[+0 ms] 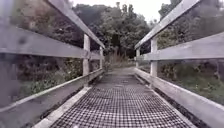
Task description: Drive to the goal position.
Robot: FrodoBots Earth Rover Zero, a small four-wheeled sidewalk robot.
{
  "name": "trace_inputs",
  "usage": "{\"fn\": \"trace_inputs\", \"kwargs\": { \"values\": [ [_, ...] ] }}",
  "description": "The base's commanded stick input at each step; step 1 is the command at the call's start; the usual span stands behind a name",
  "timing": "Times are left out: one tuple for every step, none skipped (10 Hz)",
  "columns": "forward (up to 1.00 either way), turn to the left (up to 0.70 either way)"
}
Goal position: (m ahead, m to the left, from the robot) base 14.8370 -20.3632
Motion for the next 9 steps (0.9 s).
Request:
{"fn": "trace_inputs", "kwargs": {
  "values": [
    [0.85,0.01],
    [0.85,0.01],
    [0.85,0.01],
    [0.85,0.01],
    [0.85,0.01],
    [0.85,0.01],
    [0.85,0.01],
    [0.85,0.01],
    [0.85,0.01]
  ]
}}
